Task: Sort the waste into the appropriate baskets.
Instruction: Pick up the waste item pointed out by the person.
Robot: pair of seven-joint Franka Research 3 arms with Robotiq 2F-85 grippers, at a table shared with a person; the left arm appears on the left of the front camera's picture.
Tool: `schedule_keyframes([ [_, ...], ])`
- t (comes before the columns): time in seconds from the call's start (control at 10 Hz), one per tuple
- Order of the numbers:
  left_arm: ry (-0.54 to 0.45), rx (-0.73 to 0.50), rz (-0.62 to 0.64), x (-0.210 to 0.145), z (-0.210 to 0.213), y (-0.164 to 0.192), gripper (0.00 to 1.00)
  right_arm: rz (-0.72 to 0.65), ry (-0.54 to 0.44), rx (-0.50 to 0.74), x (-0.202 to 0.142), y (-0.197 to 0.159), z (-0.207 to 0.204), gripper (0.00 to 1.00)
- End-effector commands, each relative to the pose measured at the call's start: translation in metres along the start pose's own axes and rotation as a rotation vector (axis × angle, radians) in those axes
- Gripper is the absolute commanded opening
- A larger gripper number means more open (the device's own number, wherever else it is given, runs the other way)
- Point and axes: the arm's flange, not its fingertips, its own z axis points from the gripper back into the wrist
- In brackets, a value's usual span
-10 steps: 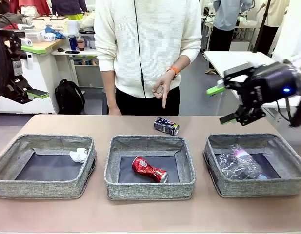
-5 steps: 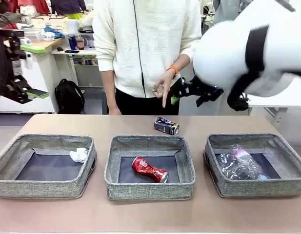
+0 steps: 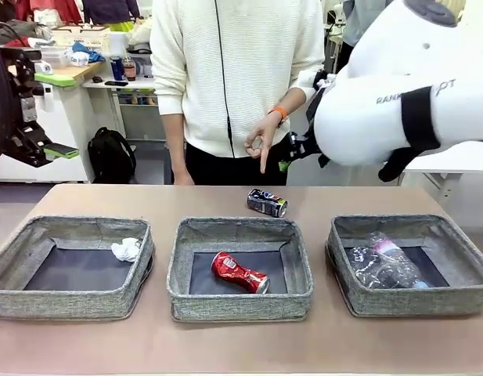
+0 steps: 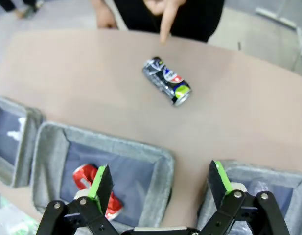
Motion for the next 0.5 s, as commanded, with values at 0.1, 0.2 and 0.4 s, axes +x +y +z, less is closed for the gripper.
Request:
schedule_keyframes([
  [0.1, 0.005, -0.02, -0.004, -0.002, 0.0, -0.004, 1.0, 0.101, 0.137, 0.029, 0.046, 0.01, -0.064, 1.0],
  [0.2, 0.005, -0.02, -0.004, -0.002, 0.0, -0.004, 1.0, 0.142, 0.165, 0.038, 0.058, 0.017, -0.085, 1.0],
  [0.4, 0.005, -0.02, -0.004, -0.002, 0.0, -0.004, 1.0, 0.161, 0.194, 0.017, 0.066, 0.021, -0.126, 1.0],
])
